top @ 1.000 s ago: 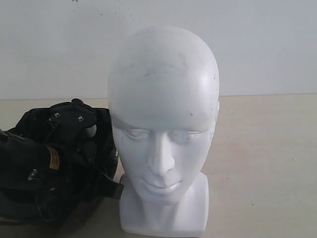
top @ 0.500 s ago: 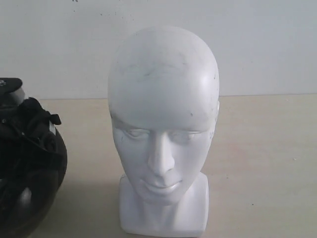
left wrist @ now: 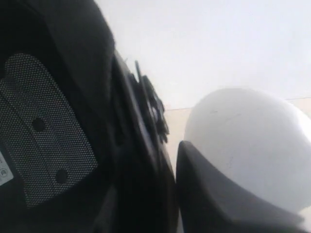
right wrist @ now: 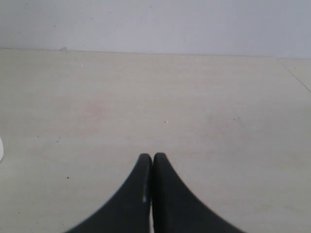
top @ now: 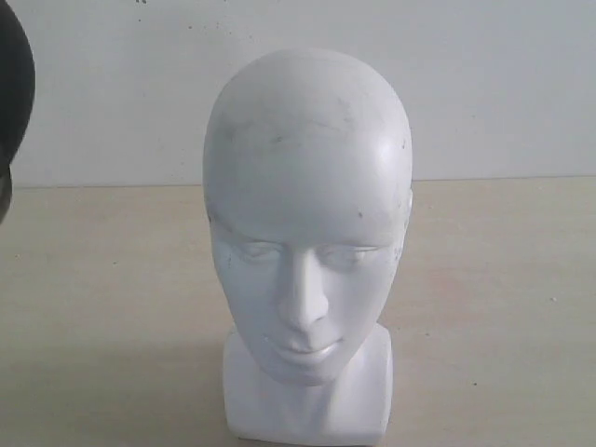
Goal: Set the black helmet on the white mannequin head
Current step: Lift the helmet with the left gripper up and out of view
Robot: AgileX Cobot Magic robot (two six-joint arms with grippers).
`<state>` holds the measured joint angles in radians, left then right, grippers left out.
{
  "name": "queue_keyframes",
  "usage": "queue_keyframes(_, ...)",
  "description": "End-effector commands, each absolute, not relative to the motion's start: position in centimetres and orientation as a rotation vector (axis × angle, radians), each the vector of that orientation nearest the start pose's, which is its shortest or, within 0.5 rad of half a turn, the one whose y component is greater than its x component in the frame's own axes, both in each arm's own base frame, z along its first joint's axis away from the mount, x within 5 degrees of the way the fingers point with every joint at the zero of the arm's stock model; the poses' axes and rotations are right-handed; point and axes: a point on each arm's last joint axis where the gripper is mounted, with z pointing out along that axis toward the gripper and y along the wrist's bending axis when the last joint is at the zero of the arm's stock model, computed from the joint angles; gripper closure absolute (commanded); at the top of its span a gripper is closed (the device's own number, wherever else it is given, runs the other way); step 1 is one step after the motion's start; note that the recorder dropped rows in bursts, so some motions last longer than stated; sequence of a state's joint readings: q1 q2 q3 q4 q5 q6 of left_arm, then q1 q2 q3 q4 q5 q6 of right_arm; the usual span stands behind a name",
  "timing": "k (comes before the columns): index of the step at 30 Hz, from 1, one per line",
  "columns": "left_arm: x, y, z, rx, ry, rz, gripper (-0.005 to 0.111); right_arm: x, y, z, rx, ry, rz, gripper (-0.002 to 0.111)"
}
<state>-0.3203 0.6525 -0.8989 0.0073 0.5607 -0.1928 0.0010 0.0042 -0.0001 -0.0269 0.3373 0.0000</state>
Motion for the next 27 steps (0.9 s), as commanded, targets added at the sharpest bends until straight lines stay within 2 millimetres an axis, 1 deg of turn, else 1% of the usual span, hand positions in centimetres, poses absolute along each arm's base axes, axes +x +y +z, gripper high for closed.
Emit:
queue_keyframes(1,10.7,-3.4,43.7,0.215,1.543,-0.256,0.102,5.4,-0.1,18.3,-0.021,1.816,-0.026,0.108)
queue_keyframes(6,10.2,-3.3,45.4,0.237,1.354,-0.228,0.102,5.4,-0.1,18.3,-0.021,1.816,-0.026,0.108)
queue_keyframes(8,9.7,-3.1,45.9,0.242,1.273,-0.214,0.102,5.4,-0.1,18.3,-0.021,1.816,-0.026,0.108)
queue_keyframes(11,8.4,-2.8,46.1,0.22,1.134,-0.227,0.102,5.4,-0.1,18.3,-0.021,1.816,-0.026,0.108)
queue_keyframes(14,6.9,-2.2,45.5,0.153,0.997,-0.295,0.102,5.4,-0.1,18.3,-0.021,1.816,-0.026,0.108)
queue_keyframes(16,5.8,-1.6,45.0,0.057,0.896,-0.398,0.102,5.4,-0.1,18.3,-0.021,1.816,-0.026,0.108)
queue_keyframes(19,4.5,-0.6,43.8,-0.106,0.726,-0.633,0.102,5.4,-0.1,18.3,-0.021,1.816,-0.026,0.108)
queue_keyframes(20,4.2,-0.5,43.4,-0.151,0.684,-0.745,0.102,5.4,-0.1,18.3,-0.021,1.816,-0.026,0.108)
queue_keyframes(24,3.6,-0.9,42.6,-0.167,0.583,-1.063,0.102,5.4,-0.1,18.3,-0.021,1.816,-0.026,0.108)
queue_keyframes(27,3.1,-1.5,42.9,-0.121,0.514,-1.284,0.102,5.4,-0.1,18.3,-0.021,1.816,-0.026,0.108)
